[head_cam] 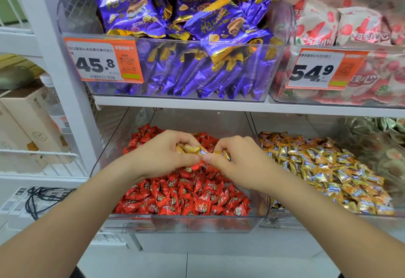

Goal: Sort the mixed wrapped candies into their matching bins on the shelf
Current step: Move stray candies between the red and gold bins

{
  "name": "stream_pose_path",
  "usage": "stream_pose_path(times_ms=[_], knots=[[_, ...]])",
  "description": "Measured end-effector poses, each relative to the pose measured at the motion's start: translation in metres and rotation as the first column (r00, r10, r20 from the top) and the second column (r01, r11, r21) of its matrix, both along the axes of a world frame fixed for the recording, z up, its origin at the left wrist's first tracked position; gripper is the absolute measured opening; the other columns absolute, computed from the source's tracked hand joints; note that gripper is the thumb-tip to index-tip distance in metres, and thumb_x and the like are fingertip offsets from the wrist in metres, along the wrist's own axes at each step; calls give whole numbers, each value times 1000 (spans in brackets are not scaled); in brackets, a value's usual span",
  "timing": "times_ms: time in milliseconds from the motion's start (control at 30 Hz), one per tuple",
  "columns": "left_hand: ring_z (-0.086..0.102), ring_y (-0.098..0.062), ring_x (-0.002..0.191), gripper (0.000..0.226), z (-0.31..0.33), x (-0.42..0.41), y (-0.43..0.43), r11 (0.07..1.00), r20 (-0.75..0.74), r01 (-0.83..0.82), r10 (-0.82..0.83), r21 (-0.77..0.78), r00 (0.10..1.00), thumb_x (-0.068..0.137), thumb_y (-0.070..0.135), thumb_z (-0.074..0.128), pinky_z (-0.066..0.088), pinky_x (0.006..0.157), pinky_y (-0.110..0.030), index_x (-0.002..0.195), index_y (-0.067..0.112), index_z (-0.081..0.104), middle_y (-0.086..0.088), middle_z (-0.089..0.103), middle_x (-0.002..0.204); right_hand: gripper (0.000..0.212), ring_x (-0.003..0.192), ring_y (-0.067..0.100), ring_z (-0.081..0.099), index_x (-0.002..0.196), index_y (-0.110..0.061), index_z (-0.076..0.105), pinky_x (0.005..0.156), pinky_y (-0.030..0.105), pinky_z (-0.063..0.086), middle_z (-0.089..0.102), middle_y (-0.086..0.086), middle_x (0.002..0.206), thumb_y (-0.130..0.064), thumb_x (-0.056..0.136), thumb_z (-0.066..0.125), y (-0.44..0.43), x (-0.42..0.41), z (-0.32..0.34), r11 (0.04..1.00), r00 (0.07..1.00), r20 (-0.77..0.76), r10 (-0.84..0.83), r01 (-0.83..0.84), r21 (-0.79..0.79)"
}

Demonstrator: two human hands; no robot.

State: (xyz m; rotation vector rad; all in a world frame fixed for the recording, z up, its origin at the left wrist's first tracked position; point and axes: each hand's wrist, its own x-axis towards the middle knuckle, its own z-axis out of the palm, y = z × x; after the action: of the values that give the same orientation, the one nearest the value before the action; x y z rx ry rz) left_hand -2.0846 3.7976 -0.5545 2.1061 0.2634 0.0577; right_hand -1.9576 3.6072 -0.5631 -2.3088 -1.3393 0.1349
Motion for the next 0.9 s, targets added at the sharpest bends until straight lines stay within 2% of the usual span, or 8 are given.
stream_pose_path(times_ms=[133,267,367,533,667,767,833,900], knots=[[52,-5,57,10,-4,5,-8,908,120,-82,35,410,992,96,34,69,41,59,-22,87,30,72,6,66,69,42,91,25,56,91,-27,64,79,43,50,60,-5,75,-67,98,54,-3,-2,-3,999,990,130,-54,53,9],[44,-6,53,10,1,7,-17,946,168,-114,64,305,984,96,32,69,38,53,-24,89,29,75,7,59,63,56,86,32,64,96,-28,63,75,45,55,64,1,79,-79,94,40,-8,1,-4,996,972,217,-94,90,29],[38,-11,54,11,11,7,-22,984,157,-66,40,163,987,98,31,70,32,51,-28,95,24,77,5,49,61,44,88,20,63,96,-28,73,79,39,53,70,-6,80,-68,97,55,-14,1,4,993,997,38,-70,66,93],[32,-16,54,22,17,7,-46,997,179,-51,61,-58,982,102,31,65,25,49,-27,102,12,77,0,45,61,35,49,4,62,76,-22,72,62,28,49,72,-6,60,-48,98,66,-40,3,26,943,955,-264,-133,204,263],[35,-7,52,37,13,8,-79,980,155,-62,33,188,987,104,43,57,30,51,-27,95,10,69,13,43,58,41,60,15,59,73,-23,70,55,29,41,61,-2,51,-53,99,63,-92,25,28,900,930,-146,-337,363,240],[41,-1,49,32,23,26,-124,966,196,-78,29,247,980,103,41,58,34,52,-21,85,16,69,15,51,54,42,71,32,56,81,-15,71,62,36,33,58,6,52,-50,102,60,-126,52,11,869,882,-38,-471,470,156],[53,-1,55,26,29,47,-157,944,218,-94,24,316,976,97,39,62,44,60,-25,79,21,67,12,62,59,43,64,29,61,77,-14,68,62,35,34,61,12,54,-50,101,62,-142,72,0,844,850,-66,-523,528,94],[66,-15,69,26,30,74,-184,921,198,-113,40,373,979,91,41,59,55,71,-33,76,21,66,4,68,65,37,61,21,61,79,-20,70,56,33,35,64,8,59,-50,99,66,-154,86,-7,834,839,-118,-531,542,99]])
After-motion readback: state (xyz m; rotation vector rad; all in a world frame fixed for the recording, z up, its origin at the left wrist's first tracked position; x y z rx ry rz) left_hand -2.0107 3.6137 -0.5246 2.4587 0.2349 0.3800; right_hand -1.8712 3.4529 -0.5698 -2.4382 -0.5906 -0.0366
